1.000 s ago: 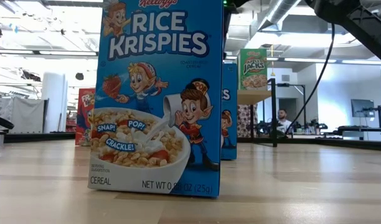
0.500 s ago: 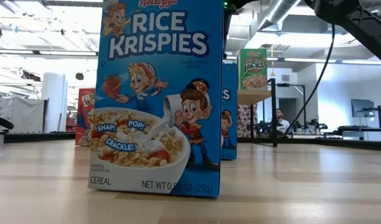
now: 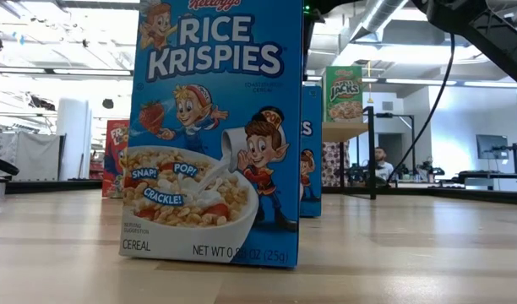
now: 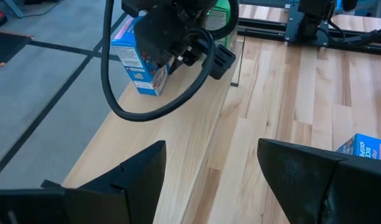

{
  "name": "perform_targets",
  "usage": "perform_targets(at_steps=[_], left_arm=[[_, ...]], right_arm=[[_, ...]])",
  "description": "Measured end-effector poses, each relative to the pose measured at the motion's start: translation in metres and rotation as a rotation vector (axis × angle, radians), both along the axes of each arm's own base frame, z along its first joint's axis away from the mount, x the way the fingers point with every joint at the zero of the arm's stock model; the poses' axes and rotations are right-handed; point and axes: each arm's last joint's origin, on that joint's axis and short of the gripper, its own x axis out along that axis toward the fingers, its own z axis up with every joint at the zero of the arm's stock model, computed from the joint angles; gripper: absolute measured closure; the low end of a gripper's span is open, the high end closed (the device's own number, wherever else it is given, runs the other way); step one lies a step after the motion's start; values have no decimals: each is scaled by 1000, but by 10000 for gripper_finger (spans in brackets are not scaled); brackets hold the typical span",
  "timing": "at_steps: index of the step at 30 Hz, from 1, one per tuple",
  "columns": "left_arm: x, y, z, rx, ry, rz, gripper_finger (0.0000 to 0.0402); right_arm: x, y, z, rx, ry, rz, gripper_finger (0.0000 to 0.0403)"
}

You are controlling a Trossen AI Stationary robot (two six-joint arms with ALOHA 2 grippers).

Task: Stack cereal on shelf
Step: Put the top blue cereal box on the shelf

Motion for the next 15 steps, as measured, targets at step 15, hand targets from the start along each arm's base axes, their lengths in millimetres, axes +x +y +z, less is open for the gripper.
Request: perform_targets(at_steps=[15], left_arm=[[0, 0, 0, 0, 0, 1, 159]], right_arm=[[2, 1, 1, -3, -13, -2, 286]])
